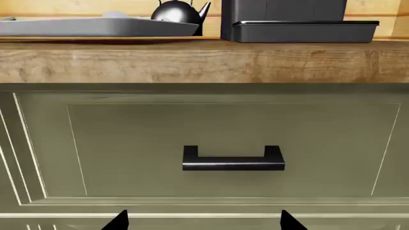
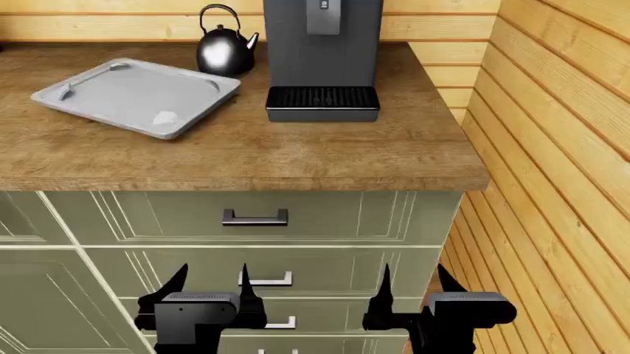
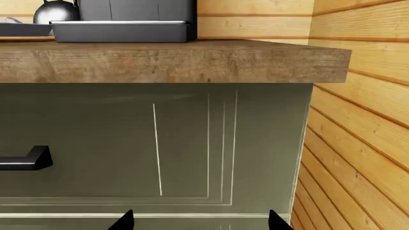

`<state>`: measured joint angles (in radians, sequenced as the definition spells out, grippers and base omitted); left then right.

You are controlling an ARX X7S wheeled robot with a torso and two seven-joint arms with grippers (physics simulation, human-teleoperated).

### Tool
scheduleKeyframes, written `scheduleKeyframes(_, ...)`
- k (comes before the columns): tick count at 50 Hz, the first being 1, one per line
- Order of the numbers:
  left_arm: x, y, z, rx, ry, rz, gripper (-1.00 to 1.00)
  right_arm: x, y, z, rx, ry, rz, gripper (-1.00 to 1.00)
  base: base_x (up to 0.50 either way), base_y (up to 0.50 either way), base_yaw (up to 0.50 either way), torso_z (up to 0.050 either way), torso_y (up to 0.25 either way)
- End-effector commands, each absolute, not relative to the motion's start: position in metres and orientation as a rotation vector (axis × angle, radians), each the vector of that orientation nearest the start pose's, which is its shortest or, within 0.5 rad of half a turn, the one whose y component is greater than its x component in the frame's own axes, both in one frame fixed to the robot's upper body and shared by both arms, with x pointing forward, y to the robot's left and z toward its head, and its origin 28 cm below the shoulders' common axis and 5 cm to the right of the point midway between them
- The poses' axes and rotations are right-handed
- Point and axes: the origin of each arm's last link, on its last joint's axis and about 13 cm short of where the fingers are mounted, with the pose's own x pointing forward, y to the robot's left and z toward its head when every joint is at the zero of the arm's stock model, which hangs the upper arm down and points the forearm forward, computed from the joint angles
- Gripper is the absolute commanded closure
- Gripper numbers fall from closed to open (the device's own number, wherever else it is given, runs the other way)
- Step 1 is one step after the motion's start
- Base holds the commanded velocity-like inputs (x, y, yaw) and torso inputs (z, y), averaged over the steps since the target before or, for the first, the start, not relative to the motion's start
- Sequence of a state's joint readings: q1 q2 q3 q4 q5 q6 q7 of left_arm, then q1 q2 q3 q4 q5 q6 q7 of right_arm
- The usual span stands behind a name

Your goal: Pick the kettle from the counter and place it on the tray. Then pick the mug from the cabinet and place it on the tray. Then close the cabinet doors.

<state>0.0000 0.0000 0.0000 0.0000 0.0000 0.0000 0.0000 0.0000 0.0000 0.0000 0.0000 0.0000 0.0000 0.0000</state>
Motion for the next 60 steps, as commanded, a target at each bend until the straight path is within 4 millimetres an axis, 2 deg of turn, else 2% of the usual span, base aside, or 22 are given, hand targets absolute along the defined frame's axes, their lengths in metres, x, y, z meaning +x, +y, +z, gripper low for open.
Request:
scheduleKeyframes(1, 0.21, 0.206, 0.014, -0.002, 0.0, 0.003, -1.0, 0.209, -0.096, 0.013, -0.001, 0.0, 0.002, -1.0, 0.0, 0.0, 0.0, 0.0, 0.0)
scheduleKeyframes(8, 0.206, 0.206, 0.021, 0.021, -0.015, 0.01, -1.0, 0.203, -0.097, 0.02, -0.003, -0.013, 0.002, -1.0, 0.0, 0.0, 0.0, 0.0, 0.0)
scheduleKeyframes(12, 0.207, 0.209, 0.044, 0.03, -0.087, 0.006, -1.0, 0.198, -0.097, 0.027, -0.001, -0.027, -0.001, -1.0, 0.0, 0.0, 0.0, 0.0, 0.0)
scheduleKeyframes(19, 0.213, 0.215, 0.127, 0.05, -0.32, 0.019, -1.0, 0.191, -0.1, 0.035, 0.007, -0.049, -0.008, -1.0, 0.0, 0.0, 0.0, 0.0, 0.0)
scheduleKeyframes(24, 0.22, 0.217, 0.176, 0.064, -0.432, 0.025, -1.0, 0.188, -0.101, 0.038, 0.011, -0.06, -0.013, -1.0, 0.0, 0.0, 0.0, 0.0, 0.0)
scheduleKeyframes(34, 0.237, 0.217, 0.287, 0.097, -0.619, 0.037, -1.0, 0.185, -0.101, 0.04, 0.004, -0.069, -0.015, -1.0, 0.0, 0.0, 0.0, 0.047, 0.0)
scheduleKeyframes(42, 0.249, 0.215, 0.412, 0.077, -0.721, 0.075, -1.0, 0.183, -0.099, 0.043, 0.001, -0.08, 0.003, -1.0, 0.0, 0.0, 0.0, 0.05, 0.0)
scheduleKeyframes(48, 0.252, 0.207, 0.484, 0.04, -0.733, 0.079, -1.0, 0.181, -0.097, 0.046, 0.001, -0.087, 0.013, -1.0, 0.0, 0.0, 0.0, 0.05, 0.0)
scheduleKeyframes(54, 0.262, 0.2, 0.544, 0.083, -0.748, 0.138, -1.0, 0.179, -0.096, 0.051, -0.004, -0.101, 0.023, -1.0, 0.0, 0.0, 0.0, 0.05, 0.0)
scheduleKeyframes(60, 0.269, 0.189, 0.587, 0.125, -0.715, 0.161, -1.0, 0.18, -0.097, 0.053, -0.004, -0.107, 0.019, -1.0, 0.0, 0.0, 0.0, 0.05, 0.0)
